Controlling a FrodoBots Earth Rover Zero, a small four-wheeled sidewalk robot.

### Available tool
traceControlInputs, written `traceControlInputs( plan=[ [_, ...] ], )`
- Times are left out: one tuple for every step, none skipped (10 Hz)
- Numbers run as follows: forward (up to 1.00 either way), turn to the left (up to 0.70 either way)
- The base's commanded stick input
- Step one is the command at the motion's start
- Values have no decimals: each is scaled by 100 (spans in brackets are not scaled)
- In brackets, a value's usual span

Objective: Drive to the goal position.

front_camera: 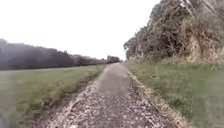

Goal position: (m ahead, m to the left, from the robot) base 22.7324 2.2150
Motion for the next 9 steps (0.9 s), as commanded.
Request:
traceControlInputs(
  plan=[
    [70,0],
    [70,0],
    [70,0],
    [70,0],
    [70,0],
    [70,0],
    [70,0],
    [70,0],
    [70,0]
  ],
)
